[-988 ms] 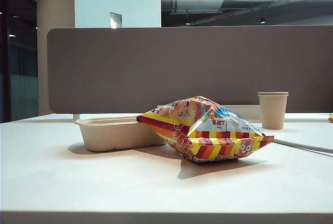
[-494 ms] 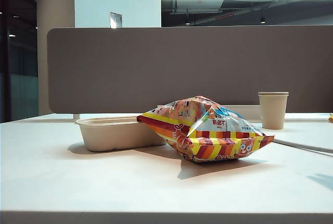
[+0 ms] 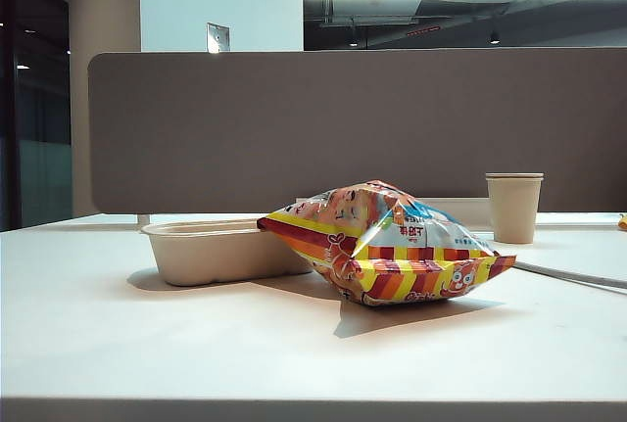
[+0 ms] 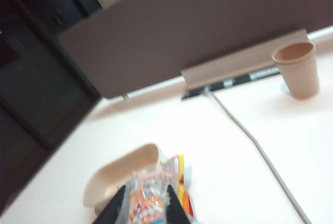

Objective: Pick up a bag of chips and put them in the box.

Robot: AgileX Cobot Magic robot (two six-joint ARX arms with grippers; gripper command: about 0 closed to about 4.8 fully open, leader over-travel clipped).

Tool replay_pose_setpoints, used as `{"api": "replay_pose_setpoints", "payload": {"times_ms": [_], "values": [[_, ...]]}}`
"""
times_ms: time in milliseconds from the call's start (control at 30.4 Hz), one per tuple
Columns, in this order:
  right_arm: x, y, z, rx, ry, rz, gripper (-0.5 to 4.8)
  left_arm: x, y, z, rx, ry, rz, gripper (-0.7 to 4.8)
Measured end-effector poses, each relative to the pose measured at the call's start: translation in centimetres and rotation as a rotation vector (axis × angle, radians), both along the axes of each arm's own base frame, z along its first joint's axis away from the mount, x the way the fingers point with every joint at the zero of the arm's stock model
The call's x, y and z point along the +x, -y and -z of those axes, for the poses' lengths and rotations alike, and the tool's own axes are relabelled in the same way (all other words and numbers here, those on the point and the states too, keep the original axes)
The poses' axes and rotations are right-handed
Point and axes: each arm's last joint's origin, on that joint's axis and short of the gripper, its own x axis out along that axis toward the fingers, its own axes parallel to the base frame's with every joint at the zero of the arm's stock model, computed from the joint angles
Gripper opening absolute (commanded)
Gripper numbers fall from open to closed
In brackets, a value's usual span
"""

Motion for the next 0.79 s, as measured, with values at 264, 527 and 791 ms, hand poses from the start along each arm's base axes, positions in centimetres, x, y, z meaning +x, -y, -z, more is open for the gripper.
{"api": "replay_pose_setpoints", "payload": {"times_ms": [264, 527, 791], "values": [[2.3, -0.2, -5.0, -0.138, -0.218, -0.01, 1.29, -1.7, -0.2, -3.1, 0.062, 0.034, 0.016, 1.21], [7.7, -1.2, -7.8, -0.272, -0.422, -0.096, 1.63, -2.5, -0.3, -3.8, 0.109, -0.002, 0.024, 1.22], [14.1, -10.5, -5.6, -0.554, -0.605, -0.371, 2.8, -2.7, -0.1, -3.3, 0.13, -0.066, 0.093, 1.37]]}}
